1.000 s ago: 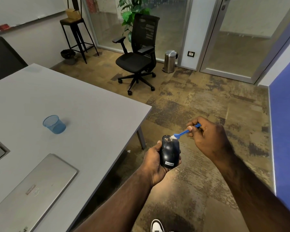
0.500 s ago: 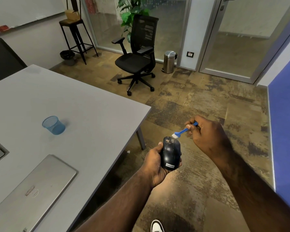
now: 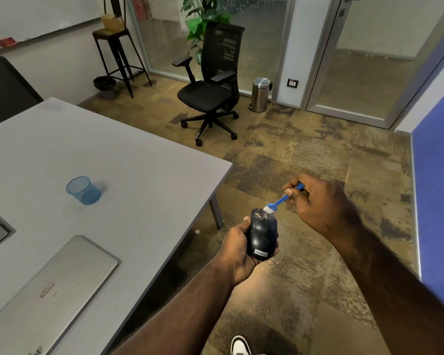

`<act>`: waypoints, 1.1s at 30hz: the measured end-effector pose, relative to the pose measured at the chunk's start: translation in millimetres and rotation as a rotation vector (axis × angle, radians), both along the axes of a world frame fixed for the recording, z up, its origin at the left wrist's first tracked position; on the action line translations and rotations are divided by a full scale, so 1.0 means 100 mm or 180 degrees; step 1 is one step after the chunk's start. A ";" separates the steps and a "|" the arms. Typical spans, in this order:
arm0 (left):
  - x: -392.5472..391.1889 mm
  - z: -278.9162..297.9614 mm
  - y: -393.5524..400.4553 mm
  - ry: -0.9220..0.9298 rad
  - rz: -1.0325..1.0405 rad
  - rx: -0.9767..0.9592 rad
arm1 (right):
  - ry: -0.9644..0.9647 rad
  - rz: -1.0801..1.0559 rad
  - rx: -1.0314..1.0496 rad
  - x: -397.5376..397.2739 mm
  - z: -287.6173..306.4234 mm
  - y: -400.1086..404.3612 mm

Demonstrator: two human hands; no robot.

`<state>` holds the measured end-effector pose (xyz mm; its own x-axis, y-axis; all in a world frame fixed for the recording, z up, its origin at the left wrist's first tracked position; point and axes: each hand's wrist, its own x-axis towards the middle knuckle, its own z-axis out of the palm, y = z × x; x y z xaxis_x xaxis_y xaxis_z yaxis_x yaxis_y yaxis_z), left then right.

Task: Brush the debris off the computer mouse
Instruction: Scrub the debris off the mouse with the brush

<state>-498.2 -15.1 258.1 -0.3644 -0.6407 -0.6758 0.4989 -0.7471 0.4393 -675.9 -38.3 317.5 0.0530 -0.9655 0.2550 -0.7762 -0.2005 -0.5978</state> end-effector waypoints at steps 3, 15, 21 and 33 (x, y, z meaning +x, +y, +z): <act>0.00 0.00 0.00 -0.0041 -0.0014 -0.0023 | -0.0022 0.0176 0.0040 0.01 0.01 0.03; -0.01 0.00 0.01 -0.0034 0.0005 -0.0003 | 0.0254 -0.0104 -0.0064 0.02 0.01 0.02; 0.01 0.03 0.00 0.0005 -0.0002 0.0011 | -0.0658 0.0110 -0.0071 0.01 0.03 0.07; 0.01 0.05 0.04 0.0058 -0.0031 0.0000 | -0.0737 -0.0345 0.0153 0.06 -0.09 0.04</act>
<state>-497.3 -10.6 262.9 -0.3829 -0.6372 -0.6689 0.4995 -0.7519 0.4303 -670.3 -34.4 308.1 -0.1060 -0.9736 0.2020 -0.6329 -0.0906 -0.7689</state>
